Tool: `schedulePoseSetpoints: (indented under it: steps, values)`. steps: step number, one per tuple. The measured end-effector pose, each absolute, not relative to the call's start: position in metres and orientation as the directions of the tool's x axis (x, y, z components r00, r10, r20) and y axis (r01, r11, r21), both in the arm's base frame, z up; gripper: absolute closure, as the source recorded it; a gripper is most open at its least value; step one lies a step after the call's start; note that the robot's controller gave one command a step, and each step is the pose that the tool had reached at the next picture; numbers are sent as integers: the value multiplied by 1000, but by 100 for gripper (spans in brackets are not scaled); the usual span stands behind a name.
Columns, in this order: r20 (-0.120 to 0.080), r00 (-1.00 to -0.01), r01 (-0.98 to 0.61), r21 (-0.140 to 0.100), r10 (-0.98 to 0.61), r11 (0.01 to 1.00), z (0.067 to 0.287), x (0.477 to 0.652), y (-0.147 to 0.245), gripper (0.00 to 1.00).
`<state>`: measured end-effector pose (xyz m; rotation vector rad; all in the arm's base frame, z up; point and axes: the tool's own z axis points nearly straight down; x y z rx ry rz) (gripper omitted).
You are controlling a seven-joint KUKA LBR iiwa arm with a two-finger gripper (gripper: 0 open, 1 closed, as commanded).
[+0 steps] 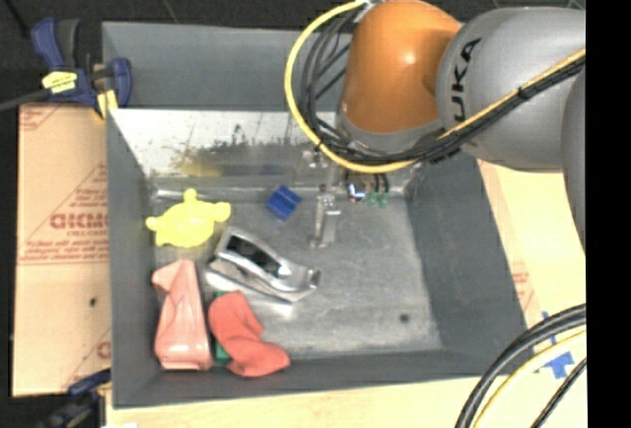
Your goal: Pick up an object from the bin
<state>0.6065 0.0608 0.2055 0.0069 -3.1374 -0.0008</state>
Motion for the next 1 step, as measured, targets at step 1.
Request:
schedulePoseSetpoints:
  steps: [1]
  values:
    - [-4,-1000,-4,1,-4,1000,210,608,61,0]
